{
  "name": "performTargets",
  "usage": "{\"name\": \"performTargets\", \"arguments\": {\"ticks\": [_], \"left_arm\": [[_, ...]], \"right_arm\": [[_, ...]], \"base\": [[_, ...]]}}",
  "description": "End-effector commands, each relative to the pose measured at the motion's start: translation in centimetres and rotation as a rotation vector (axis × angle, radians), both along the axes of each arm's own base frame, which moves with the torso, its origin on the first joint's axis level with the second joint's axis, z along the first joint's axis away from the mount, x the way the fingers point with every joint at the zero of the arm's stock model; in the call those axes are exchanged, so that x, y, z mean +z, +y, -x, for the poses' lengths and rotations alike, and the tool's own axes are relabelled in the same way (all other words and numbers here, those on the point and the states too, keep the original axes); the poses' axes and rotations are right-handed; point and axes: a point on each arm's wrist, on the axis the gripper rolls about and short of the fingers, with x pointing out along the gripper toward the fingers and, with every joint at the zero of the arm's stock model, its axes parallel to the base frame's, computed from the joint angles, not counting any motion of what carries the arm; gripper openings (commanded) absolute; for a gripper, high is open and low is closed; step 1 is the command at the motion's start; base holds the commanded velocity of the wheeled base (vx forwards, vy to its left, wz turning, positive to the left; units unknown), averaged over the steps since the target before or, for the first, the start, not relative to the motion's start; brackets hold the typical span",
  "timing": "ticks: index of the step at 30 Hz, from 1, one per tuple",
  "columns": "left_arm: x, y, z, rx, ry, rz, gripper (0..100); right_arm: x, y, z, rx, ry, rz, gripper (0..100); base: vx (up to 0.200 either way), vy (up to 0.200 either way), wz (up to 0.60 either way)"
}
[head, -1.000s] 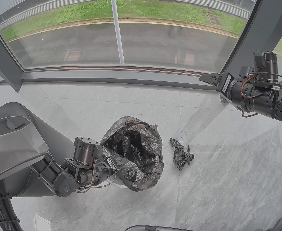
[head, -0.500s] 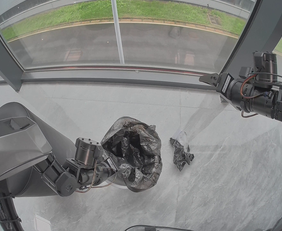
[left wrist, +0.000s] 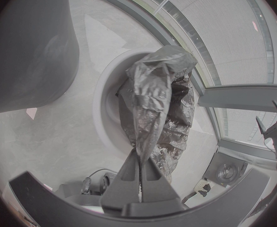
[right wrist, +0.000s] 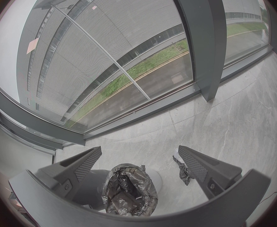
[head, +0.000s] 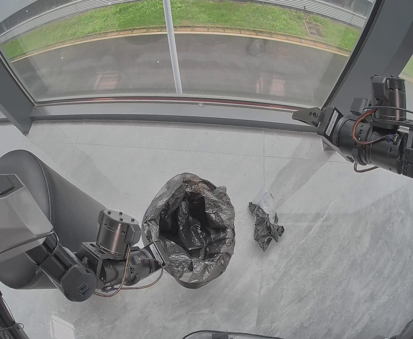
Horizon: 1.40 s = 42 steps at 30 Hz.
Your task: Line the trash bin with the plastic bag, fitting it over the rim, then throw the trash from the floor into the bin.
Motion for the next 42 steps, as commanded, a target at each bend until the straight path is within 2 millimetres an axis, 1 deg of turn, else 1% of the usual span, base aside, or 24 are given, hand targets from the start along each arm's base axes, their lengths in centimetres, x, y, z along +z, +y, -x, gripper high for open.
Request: {"name": "performTargets", "arguments": {"ticks": [1,5,12,19,22,25,28,35,42], "left_arm": [[-0.4,1.0,1.4,-0.013,0.021,-0.037,0],[-0.8,1.4,1.7,-0.007,0.038,-0.05,0],[-1.7,2.6,0.5,0.043,0.041,-0.084,0],[-2.1,3.6,-0.6,0.073,-0.013,-0.086,0],[-2.5,3.7,-0.8,0.076,-0.014,-0.09,0],[-3.3,3.8,-1.3,0.081,-0.015,-0.092,0],[-3.6,4.1,-1.6,0.091,-0.025,-0.092,0],[-3.7,5.0,-2.6,0.118,-0.056,-0.097,0],[-3.4,5.4,-3.1,0.135,-0.073,-0.091,0]], "right_arm": [[0.0,0.0,0.0,0.0,0.0,0.0,100],[0.0,-0.1,0.0,-0.002,-0.002,-0.001,100],[0.0,-0.1,0.0,-0.002,0.0,0.0,100],[0.0,0.0,0.0,0.0,0.0,0.0,100],[0.1,-0.1,0.0,-0.002,-0.002,-0.001,100],[0.1,-0.1,0.0,-0.002,-0.002,-0.001,100],[0.0,-0.1,0.0,-0.002,-0.001,0.001,100],[0.0,0.0,-0.1,-0.002,0.001,0.002,100],[-0.1,0.0,-0.1,-0.002,0.004,0.003,100]], "base": [[0.0,0.0,0.0],[0.0,0.0,0.0],[0.0,0.0,0.0],[0.0,0.0,0.0],[0.0,0.0,0.0],[0.0,0.0,0.0],[0.0,0.0,0.0],[0.0,0.0,0.0],[0.0,0.0,0.0]]}}
